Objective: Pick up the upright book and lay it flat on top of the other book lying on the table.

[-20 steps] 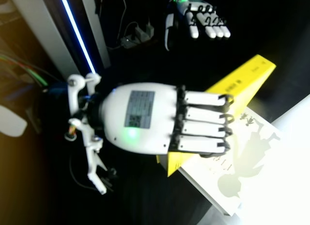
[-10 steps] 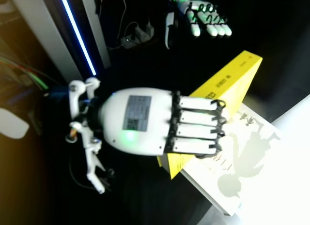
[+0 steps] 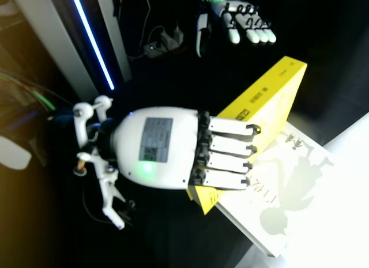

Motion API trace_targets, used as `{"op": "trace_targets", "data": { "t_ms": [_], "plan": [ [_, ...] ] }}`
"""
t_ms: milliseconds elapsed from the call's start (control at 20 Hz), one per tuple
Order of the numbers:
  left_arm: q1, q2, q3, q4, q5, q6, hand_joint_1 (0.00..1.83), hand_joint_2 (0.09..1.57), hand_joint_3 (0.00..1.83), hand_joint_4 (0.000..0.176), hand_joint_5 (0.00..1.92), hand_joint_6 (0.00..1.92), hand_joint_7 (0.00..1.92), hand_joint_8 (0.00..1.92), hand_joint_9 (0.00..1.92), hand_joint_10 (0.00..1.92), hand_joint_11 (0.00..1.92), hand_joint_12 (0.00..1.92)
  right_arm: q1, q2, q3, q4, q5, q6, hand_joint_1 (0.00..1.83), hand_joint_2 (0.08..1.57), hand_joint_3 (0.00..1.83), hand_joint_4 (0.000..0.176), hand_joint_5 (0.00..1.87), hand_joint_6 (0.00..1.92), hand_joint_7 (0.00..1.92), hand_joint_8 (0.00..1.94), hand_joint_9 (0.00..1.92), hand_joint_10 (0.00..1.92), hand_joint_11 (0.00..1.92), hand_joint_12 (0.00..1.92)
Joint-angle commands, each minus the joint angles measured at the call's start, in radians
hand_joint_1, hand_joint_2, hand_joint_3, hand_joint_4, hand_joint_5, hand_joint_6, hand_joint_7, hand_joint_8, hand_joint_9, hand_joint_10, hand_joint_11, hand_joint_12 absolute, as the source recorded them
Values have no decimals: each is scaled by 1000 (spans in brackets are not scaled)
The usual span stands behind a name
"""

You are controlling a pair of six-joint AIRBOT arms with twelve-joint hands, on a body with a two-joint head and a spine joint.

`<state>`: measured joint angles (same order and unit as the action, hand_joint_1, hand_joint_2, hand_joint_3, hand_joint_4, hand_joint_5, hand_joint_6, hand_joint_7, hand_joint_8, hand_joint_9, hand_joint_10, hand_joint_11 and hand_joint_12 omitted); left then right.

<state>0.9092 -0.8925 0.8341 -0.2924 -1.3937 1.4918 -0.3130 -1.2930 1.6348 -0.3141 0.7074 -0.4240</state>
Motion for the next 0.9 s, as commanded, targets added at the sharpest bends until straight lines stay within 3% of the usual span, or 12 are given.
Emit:
{"op": "trace_targets", "data": {
  "t_ms": [0,50,100,200,300,350,450,500,650,700,750,850],
  "plan": [
    [-6,11,-2,20,-127,-4,418,1169,10,171,0,0,0,0,0,0,0,0,-9,2,9,10,19,-15,1169,885,930,0,768,1777,642,1805,765,1893,724,1921],
    [-6,11,-2,20,-127,-4,404,1167,8,170,0,0,0,0,0,0,0,0,-9,1,11,10,19,-12,1146,805,1115,0,811,1853,698,1848,869,1915,815,1921],
    [-6,11,-2,20,-127,-4,407,1171,9,152,0,0,0,0,0,0,0,0,-9,2,11,10,19,-9,1142,773,1199,0,830,1901,722,1874,919,1920,850,1921],
    [-5,11,-2,19,-127,-4,384,1162,3,160,0,0,0,0,0,0,0,0,-9,2,11,10,20,-8,1344,720,1246,0,796,1920,748,1888,811,1905,820,1921],
    [-3,11,-2,17,-127,-4,407,1167,3,152,0,0,0,0,0,0,0,0,-9,2,10,10,24,-8,1330,846,1021,0,694,1838,647,1872,695,1920,791,1921],
    [-3,11,-2,17,-128,-4,419,1171,4,154,0,0,0,0,0,0,0,0,-9,3,10,10,30,-7,1174,790,1163,0,776,1888,726,1882,862,1921,828,1921],
    [-2,11,-2,17,-128,-4,407,1168,2,172,0,0,0,0,0,0,0,0,-8,3,9,11,43,-1,1135,782,1185,10,791,1920,742,1855,887,1921,824,1921],
    [-2,11,-2,16,-128,-4,394,1172,4,160,0,0,0,0,0,0,0,0,-8,6,5,11,57,5,1303,759,1177,0,774,1921,737,1834,786,1900,761,1921],
    [-1,11,-2,13,-128,-4,391,1170,2,146,0,0,0,0,0,0,0,0,-7,21,-9,18,81,9,1347,755,1149,0,758,1921,755,1782,768,1844,790,1921],
    [0,11,-2,12,-128,-4,386,1170,2,162,0,0,0,0,0,0,0,0,-7,27,-14,23,87,10,1483,741,1135,0,866,1921,746,1859,748,1906,803,1921],
    [2,11,-2,10,-128,-4,382,1172,3,155,0,0,0,0,0,0,0,0,-6,34,-20,27,95,10,1514,727,1152,0,916,1921,752,1878,756,1918,856,1921],
    [2,11,-2,9,-127,-4,389,1180,5,169,0,0,0,0,0,0,0,0,4,52,-35,30,117,10,1356,732,1215,0,794,1921,764,1834,764,1920,811,1921]
  ]
}}
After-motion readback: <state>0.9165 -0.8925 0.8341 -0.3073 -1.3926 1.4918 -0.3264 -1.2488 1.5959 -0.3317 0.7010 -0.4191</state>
